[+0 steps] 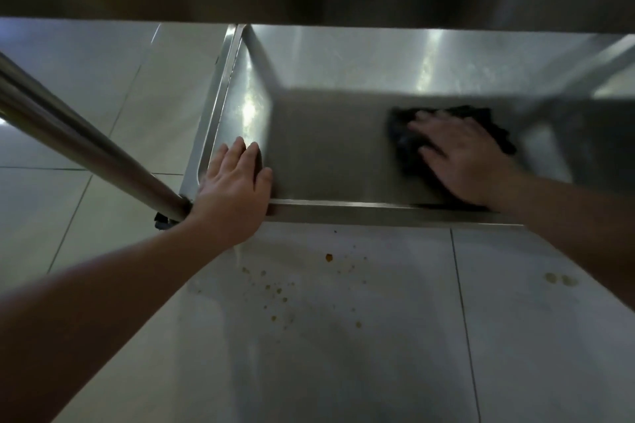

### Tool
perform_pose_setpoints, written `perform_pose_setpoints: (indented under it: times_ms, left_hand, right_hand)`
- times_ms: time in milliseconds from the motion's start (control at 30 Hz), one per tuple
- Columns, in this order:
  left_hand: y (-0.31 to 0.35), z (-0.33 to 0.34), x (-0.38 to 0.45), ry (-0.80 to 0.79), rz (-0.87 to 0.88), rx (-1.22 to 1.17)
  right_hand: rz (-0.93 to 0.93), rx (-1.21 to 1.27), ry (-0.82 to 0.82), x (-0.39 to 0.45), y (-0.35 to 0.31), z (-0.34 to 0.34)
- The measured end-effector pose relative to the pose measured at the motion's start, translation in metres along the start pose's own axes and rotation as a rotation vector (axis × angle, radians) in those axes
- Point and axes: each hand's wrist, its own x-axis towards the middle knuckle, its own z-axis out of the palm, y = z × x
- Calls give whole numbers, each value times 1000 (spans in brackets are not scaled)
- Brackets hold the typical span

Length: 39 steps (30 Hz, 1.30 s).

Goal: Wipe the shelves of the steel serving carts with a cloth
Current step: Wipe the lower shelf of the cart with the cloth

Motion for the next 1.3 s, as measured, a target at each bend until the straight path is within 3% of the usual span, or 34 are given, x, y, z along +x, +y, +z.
perform_pose_setpoints:
  times_ms: [67,133,300,433,567,867,1100,1300]
  left_hand:
    - [3,1,0,-10,1,52]
    - [8,3,-1,-11,-1,110]
    - [16,1,-3,-37,-24,171]
    - [28,-3,-2,-62,-72,208]
    - [64,3,0,-26,-38,234]
    - [204,67,-12,-17,411,245]
    - [299,116,-14,-53,434,172]
    - [308,147,-16,-37,407,211]
  right_hand:
    - [388,25,2,10,10,-5]
    - [518,28,-34,16,-12,-2]
    - [-4,65,-153,-8,-95,14]
    - [-144,104,-222,-17,-85,10]
    - [-87,55,-238,-34,-27,-3]
    - [272,122,-168,-118,157,-39]
    - [468,124,-109,-149,263,-60]
    - [532,85,-4,-135,308,-62]
